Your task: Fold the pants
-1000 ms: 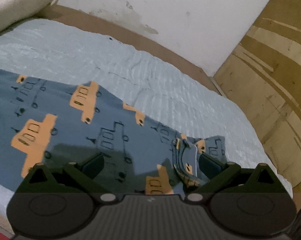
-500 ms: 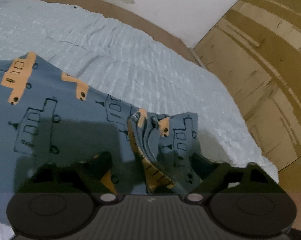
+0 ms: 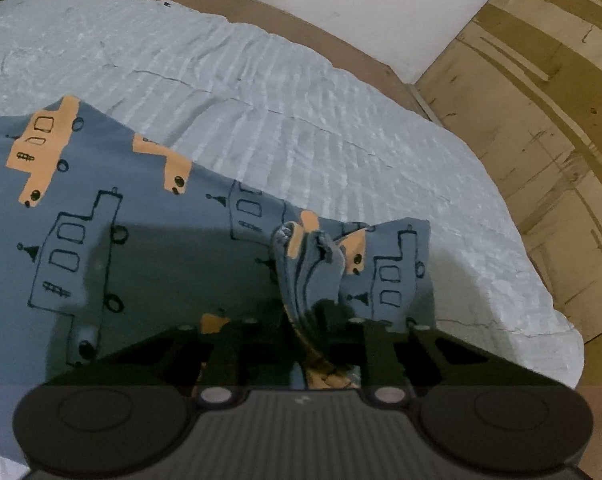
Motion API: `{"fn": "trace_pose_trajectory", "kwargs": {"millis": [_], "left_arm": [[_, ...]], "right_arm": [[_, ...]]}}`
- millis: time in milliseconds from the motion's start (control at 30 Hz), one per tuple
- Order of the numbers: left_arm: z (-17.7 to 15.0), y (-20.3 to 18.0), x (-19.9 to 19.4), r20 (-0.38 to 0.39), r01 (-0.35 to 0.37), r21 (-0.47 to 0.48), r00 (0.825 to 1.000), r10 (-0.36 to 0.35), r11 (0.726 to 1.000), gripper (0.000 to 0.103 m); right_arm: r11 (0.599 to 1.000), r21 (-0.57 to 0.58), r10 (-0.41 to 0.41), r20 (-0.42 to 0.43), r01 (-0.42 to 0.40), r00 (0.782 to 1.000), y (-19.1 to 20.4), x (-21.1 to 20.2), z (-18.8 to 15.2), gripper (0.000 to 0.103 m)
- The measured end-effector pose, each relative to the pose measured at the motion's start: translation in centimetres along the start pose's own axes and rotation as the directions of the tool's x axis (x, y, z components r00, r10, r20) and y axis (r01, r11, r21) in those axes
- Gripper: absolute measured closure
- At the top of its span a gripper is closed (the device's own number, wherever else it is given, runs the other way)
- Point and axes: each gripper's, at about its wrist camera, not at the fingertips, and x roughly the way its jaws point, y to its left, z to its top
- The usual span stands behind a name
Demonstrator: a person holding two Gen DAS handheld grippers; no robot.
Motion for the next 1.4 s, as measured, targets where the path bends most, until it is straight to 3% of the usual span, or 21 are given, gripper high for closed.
{"fn": "trace_pose_trajectory", "kwargs": {"millis": [167, 467, 900, 1133, 1400], "left_arm": [[-0.3, -0.4, -0.4, 0.012, -0.013, 0.016, 1.0, 0.012, 1.0, 0.092], [-0.2, -1.2, -1.1, 0.03, -0.024, 0.051, 0.999, 0.022, 0.998, 0.093], [2.3, -1.7, -5.4, 0.074, 0.022, 0.111, 0.997, -0.031, 0.994, 0.094], [3.2, 1.2, -9.4, 0.111, -0.018, 0.113, 0.994, 0.005, 0.993, 0.094], [3.4, 5.9, -11.8, 0.124, -0.084, 0.064, 0.989, 0.076, 0.994, 0.094]], "right_arm": [[1.0, -0.013, -0.011, -0.003, 0.011, 1.0, 0.2, 0.1, 0.0, 0.09], [0.998, -0.05, -0.027, -0.003, 0.027, 1.0, 0.6, 0.0, 0.0, 0.09], [0.963, -0.263, -0.043, 0.053, 0.055, 0.998, 5.4, -1.5, 1.9, 0.087], [0.944, -0.33, 0.025, 0.031, -0.014, 0.999, 8.6, -1.4, 2.3, 0.087], [0.908, -0.404, 0.099, -0.058, -0.114, 0.993, 13.5, 0.6, 0.4, 0.087]]}}
